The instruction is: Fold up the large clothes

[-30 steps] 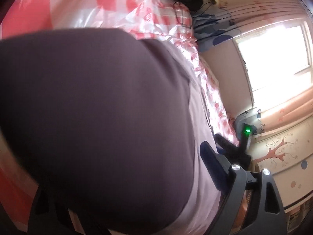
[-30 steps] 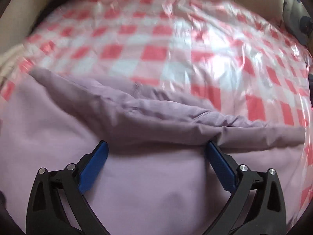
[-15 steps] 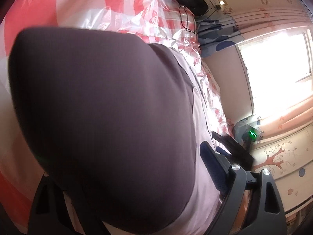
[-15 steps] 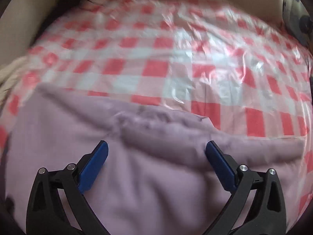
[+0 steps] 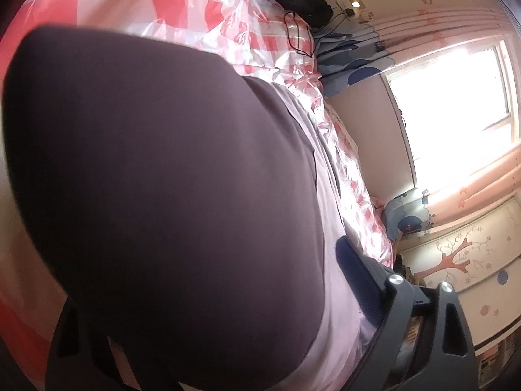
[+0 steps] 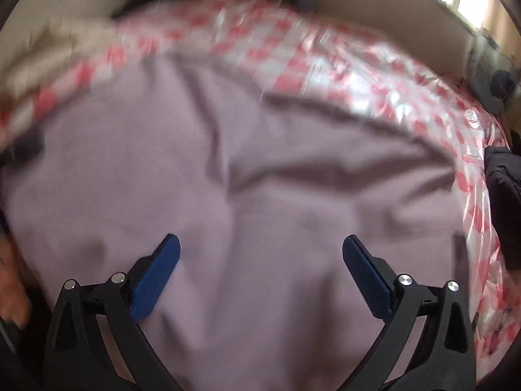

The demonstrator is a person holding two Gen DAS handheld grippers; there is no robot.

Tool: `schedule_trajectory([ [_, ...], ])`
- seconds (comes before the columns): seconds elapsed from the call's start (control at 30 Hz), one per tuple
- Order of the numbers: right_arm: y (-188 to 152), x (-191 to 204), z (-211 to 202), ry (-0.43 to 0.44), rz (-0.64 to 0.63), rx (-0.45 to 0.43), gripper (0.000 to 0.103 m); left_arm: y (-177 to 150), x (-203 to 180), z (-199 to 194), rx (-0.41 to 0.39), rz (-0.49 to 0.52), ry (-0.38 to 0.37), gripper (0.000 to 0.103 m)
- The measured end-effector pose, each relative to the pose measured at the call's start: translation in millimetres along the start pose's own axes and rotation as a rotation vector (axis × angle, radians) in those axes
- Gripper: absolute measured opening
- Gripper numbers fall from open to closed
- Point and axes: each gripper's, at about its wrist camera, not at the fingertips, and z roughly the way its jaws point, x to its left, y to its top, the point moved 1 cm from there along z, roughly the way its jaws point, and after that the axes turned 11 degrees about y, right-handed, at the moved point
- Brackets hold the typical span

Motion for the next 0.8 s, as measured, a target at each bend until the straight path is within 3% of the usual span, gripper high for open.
schedule_trajectory([
  [0.07, -7, 6, 9, -0.024, -0.029, -0.014, 0.097, -3, -2, -5, -0.015, 0.030, -0.001, 0.082],
  [0.17, 5, -4, -7, 0.031, 0.056, -0.023, 0.097, -3, -5, -6, -0.026, 0.047, 0.010, 0.082],
  [0.23, 6, 1, -20, 0.025, 0.057, -0.081, 0.097, -3, -2, -5, -0.018, 0.025, 0.013, 0.082],
  [0.3, -1, 8, 0, 0.005, 0.035, -0.018, 0.097, -2, 1, -3, -0.009, -0.003, 0.006, 0.082],
  [0.37, -6, 17, 10, -0.036, -0.009, -0.021, 0.097, -1, 5, -3, -0.002, -0.034, -0.005, 0.082],
  [0.43, 3, 15, 5, -0.024, 0.006, -0.007, 0.097, 1, 11, -2, 0.002, -0.070, -0.021, 0.082],
  [0.5, 10, 9, -7, -0.005, 0.031, -0.055, 0.097, 2, 15, -1, 0.011, -0.098, -0.043, 0.082],
  [0.57, 9, 9, 2, -0.009, 0.022, -0.041, 0.097, 1, 11, 0, 0.014, -0.077, -0.054, 0.078],
  [0.7, 1, 14, 23, -0.062, -0.007, -0.048, 0.097, -4, -14, -12, -0.036, 0.077, -0.054, 0.058],
  [0.8, -5, 17, 25, -0.074, -0.011, -0.069, 0.097, -10, -28, -22, -0.067, 0.159, -0.061, 0.052],
])
